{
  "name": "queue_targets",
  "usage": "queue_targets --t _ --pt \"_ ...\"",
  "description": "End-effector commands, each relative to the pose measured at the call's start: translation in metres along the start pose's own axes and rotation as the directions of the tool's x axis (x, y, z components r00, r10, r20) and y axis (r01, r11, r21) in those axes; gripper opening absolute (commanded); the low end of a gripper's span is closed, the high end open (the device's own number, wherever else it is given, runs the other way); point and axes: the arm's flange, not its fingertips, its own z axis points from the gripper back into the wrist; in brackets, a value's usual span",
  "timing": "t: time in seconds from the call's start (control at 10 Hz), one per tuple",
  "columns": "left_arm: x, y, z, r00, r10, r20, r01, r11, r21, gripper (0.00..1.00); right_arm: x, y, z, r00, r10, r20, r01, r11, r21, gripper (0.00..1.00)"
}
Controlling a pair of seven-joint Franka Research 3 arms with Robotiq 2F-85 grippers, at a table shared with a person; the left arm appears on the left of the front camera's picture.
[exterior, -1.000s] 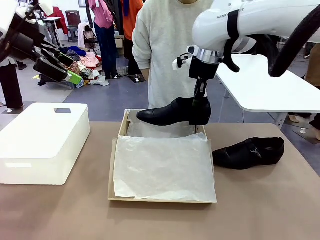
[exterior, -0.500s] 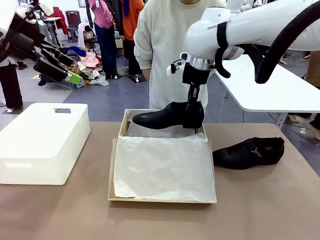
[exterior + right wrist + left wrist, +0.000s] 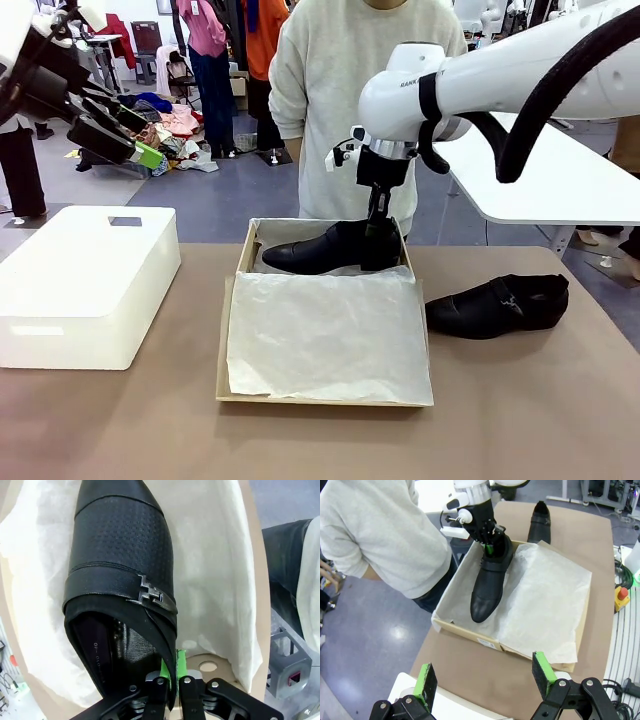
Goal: Pack the shoes into the box.
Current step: Place one shoe of the Shoes into the Shoes Box.
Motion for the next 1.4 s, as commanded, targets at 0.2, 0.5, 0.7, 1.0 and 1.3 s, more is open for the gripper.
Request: queue_targets --t 0.2,0.5,0.7,1.0,1.3 --pt "-0.002 0.001 0.0 1.0 -0.012 0.014 0.012 1.0 -0.015 1.0 0.002 -0.003 -0.015 0.999 0.024 0.043 -0.022 0.998 -0.051 0.0" --pt "-0.002 0.001 0.0 1.0 -0.012 0.014 0.012 1.0 -0.015 1.0 0.001 -0.005 -0.039 0.999 0.007 0.032 -0.005 0.998 -0.06 0.0" --pt "-0.002 0.001 0.0 1.0 -0.012 0.014 0.012 1.0 -0.015 1.0 -0.001 -0.007 -0.049 0.999 0.007 0.033 -0.006 0.999 -0.049 0.0" --pt "-0.002 0.001 0.0 1.0 -0.012 0.014 0.012 1.0 -0.015 1.0 -0.004 -0.009 -0.054 0.999 0.011 0.047 -0.009 0.999 -0.038 0.02" --pt "-0.002 0.001 0.0 1.0 -0.012 0.014 0.012 1.0 -0.015 1.0 -0.005 -0.006 -0.043 0.998 0.018 0.061 -0.017 1.0 -0.011 0.61"
